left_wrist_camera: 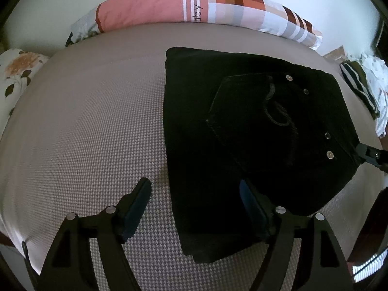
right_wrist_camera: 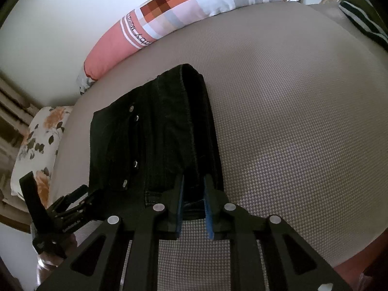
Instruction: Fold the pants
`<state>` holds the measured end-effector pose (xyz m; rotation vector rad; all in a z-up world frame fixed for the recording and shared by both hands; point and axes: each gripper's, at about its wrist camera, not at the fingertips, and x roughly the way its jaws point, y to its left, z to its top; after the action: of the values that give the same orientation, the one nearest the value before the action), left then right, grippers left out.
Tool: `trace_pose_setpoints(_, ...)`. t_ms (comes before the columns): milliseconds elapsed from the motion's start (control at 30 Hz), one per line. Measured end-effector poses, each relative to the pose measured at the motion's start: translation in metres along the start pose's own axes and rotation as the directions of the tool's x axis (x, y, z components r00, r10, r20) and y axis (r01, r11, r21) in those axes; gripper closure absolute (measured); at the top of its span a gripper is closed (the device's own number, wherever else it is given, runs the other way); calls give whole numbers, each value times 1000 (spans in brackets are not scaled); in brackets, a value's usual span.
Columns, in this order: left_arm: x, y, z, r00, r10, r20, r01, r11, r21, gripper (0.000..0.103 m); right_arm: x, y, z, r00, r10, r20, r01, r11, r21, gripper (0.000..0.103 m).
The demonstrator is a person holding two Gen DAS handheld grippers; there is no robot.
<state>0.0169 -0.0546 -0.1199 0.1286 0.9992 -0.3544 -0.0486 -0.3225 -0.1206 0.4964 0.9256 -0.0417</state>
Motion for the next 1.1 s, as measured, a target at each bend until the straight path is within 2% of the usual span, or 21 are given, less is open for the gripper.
trace_pose_setpoints(400,3,1,-4,1000,5,6,-5,1000,-14,22,-5,6,1,1000,-26,2,26,999,-25,83)
trace_pose_setpoints(500,3,1,-4,1000,7,8,-7,1000,-15,22,-8,8,2,999,-42,6,42,998,-36,78)
trace_pose_setpoints(567,3,1,-5,1000,9,9,-9,1000,-16,22,-9,9,4,998,-67,4,67,997,-46,68)
trace_pose_setpoints(667,3,0,-6,1000,13,9,-13,1000,-16,21,-11,8,7,996,-92,17,93,994,-52,59)
trace_pose_setpoints(867,5,0,-6,1000,14,7,-14,1000,-18,19,-6,14,21,995,-96,18,97,992,-80,52)
trace_pose_setpoints(1100,5,3,-4,1000,13,1,-13,1000,-19,18,14,21,36,994,-113,-1,112,986,-122,49)
